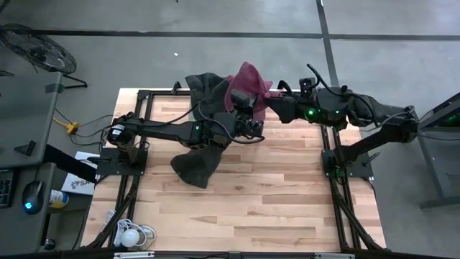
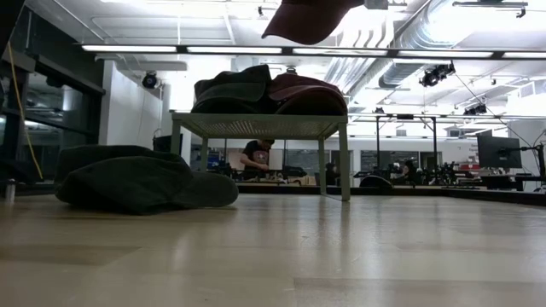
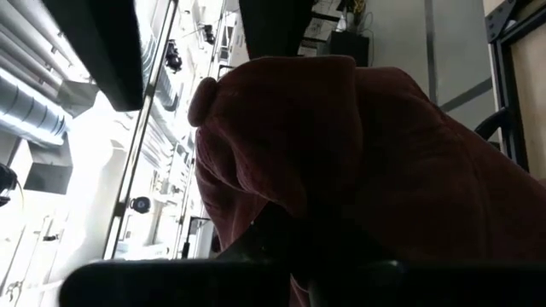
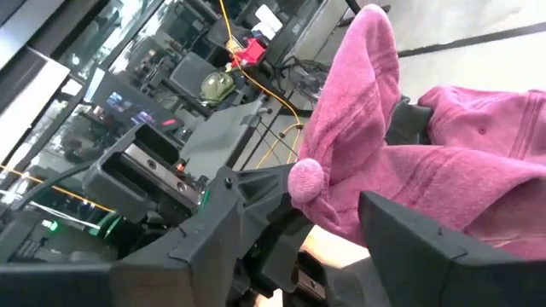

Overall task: Pick & Place hat
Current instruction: Stack the red cap on the red caps on the shelf

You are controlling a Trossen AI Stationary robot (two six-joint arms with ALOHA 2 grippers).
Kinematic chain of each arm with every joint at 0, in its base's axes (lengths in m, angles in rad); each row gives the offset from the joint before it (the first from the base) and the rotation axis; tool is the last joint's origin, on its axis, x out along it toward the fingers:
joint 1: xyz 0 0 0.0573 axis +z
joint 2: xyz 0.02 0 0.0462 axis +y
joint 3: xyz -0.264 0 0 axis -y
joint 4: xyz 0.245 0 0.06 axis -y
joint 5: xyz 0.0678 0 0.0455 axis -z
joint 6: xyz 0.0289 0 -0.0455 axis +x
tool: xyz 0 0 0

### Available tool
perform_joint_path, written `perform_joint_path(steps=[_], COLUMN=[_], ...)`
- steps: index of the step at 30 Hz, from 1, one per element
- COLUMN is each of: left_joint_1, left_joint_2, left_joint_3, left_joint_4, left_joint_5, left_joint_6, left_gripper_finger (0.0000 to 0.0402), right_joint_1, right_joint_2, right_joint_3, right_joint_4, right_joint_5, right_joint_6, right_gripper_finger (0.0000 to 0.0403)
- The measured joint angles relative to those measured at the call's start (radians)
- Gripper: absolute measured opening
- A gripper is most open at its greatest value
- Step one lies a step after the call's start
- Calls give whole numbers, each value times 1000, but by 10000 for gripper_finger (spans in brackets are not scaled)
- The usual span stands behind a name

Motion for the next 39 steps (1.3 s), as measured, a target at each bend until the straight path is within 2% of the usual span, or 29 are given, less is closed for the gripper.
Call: perform_joint_path(steps=[5,9,15,26,33,39], left_joint_1=[0,0,0,0,0,0], left_joint_2=[0,0,0,0,0,0], left_joint_3=[0,0,0,0,0,0], left_joint_4=[0,1,1,0,0,2], left_joint_5=[0,1,1,2,17,16], left_joint_6=[-4,-4,-22,-31,-33,-33], left_gripper_finger=[4,4,4,4,4,4], right_joint_1=[-19,-37,-56,-55,-55,-55], right_joint_2=[0,0,0,0,0,0], right_joint_3=[0,0,0,0,0,0], right_joint_4=[0,0,0,0,3,26], right_joint_5=[-32,-51,-100,-102,-111,-113], right_joint_6=[-29,-58,-70,-127,-155,-204], right_gripper_finger=[187,171,167,157,96,24])
